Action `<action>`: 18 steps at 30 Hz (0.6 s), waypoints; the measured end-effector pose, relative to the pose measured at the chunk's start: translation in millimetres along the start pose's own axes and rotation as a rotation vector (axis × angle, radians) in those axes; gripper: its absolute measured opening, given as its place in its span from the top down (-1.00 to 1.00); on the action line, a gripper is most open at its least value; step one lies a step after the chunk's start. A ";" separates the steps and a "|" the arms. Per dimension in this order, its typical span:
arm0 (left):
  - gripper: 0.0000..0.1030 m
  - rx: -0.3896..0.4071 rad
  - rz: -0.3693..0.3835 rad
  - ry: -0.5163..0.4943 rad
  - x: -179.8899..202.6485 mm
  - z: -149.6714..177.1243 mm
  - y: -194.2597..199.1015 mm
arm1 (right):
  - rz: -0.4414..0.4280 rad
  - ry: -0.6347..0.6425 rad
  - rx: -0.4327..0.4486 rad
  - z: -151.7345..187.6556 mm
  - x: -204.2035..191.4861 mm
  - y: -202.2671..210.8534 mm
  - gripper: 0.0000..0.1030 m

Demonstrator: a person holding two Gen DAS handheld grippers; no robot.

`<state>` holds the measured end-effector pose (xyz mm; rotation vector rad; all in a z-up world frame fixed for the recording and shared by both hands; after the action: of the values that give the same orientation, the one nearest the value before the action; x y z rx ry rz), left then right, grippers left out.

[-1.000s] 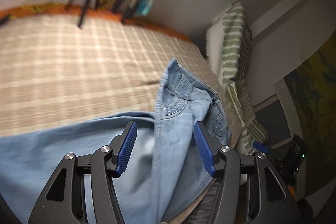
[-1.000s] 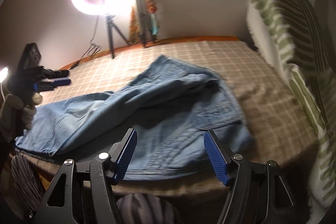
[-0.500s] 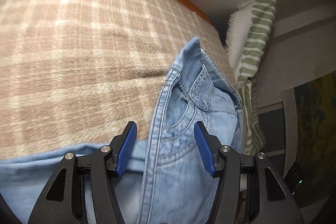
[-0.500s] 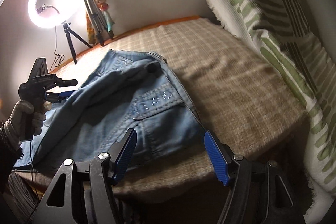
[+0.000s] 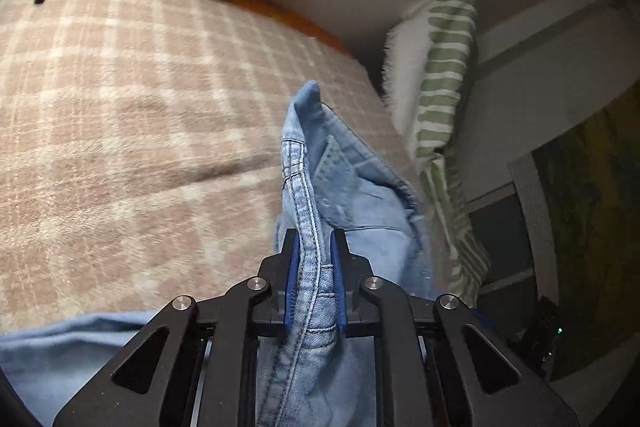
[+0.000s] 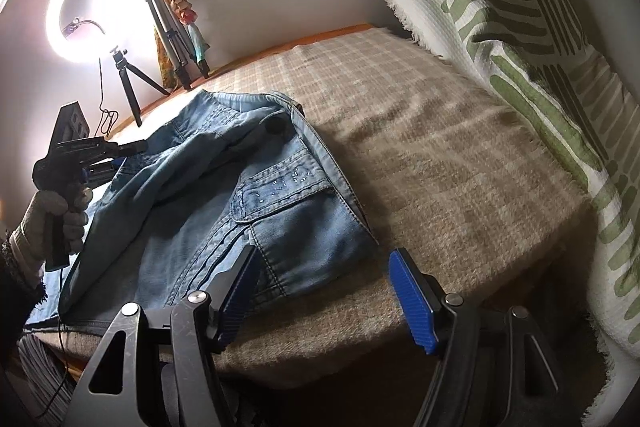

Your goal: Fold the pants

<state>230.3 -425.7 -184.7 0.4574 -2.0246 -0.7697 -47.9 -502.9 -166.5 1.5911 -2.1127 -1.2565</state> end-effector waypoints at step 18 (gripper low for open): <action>0.86 -0.243 0.116 -0.459 135.6 128.4 -35.5 | -0.298 -0.263 0.159 -19.4 18.4 12.5 -0.38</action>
<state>50.3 -486.6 -177.1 0.0189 -2.3087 -1.1079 -51.8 -527.9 -151.2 1.9645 -2.2387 -1.4942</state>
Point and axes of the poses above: each gripper's, at about its wrist camera, not at the fingertips, and y roughly against the way its jaws point, x to its right, z to its underside, the point moved 6 cm from there along -y, roughly the way its jaws point, and after that the axes turned 9 degrees about -z, right-handed, at the moved point
